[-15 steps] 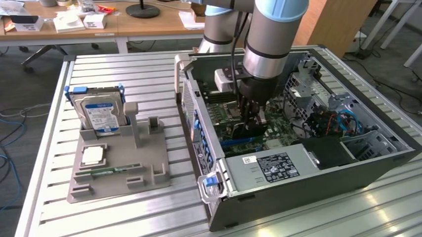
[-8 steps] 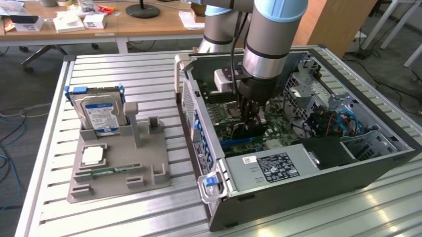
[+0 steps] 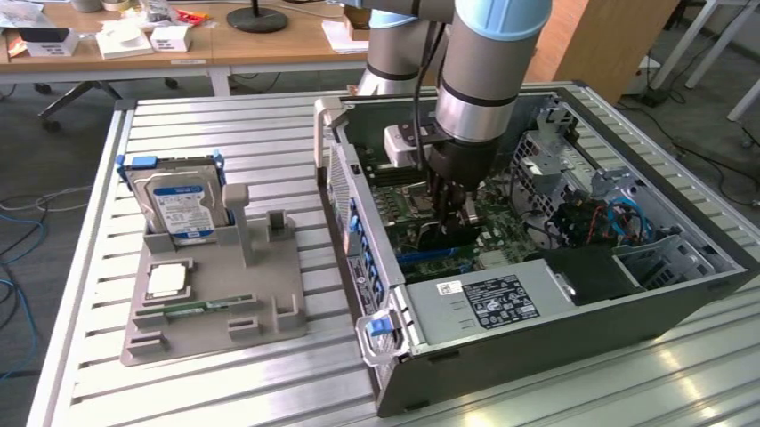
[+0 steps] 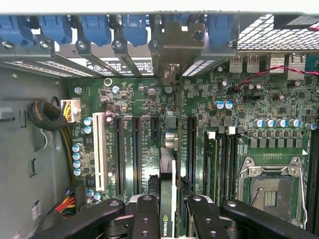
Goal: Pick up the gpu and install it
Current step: 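Insert the gpu into the slot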
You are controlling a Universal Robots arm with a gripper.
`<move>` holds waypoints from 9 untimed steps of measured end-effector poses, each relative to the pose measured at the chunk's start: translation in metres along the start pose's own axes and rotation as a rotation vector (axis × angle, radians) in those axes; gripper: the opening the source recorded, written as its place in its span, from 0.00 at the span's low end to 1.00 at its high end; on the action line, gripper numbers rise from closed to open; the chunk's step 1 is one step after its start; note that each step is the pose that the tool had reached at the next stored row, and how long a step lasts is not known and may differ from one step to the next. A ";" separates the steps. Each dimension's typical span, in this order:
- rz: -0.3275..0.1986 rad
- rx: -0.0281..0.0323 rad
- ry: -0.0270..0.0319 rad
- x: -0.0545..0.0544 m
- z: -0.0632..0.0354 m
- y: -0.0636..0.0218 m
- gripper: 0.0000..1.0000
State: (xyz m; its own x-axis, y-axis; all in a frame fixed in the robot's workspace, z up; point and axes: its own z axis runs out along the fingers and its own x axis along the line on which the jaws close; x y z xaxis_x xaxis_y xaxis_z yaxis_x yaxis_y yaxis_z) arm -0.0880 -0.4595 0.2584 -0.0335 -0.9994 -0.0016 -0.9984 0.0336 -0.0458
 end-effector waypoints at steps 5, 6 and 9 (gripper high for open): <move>0.000 0.0002 -0.0001 0.000 0.0000 0.0000 0.26; 0.000 0.0002 0.0001 0.000 0.0002 0.0001 0.26; 0.000 0.0002 0.0001 0.000 0.0016 0.0001 0.26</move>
State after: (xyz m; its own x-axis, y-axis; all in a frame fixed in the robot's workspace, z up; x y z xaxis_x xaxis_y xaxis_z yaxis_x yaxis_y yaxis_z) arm -0.0880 -0.4595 0.2568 -0.0335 -0.9994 -0.0015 -0.9984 0.0335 -0.0460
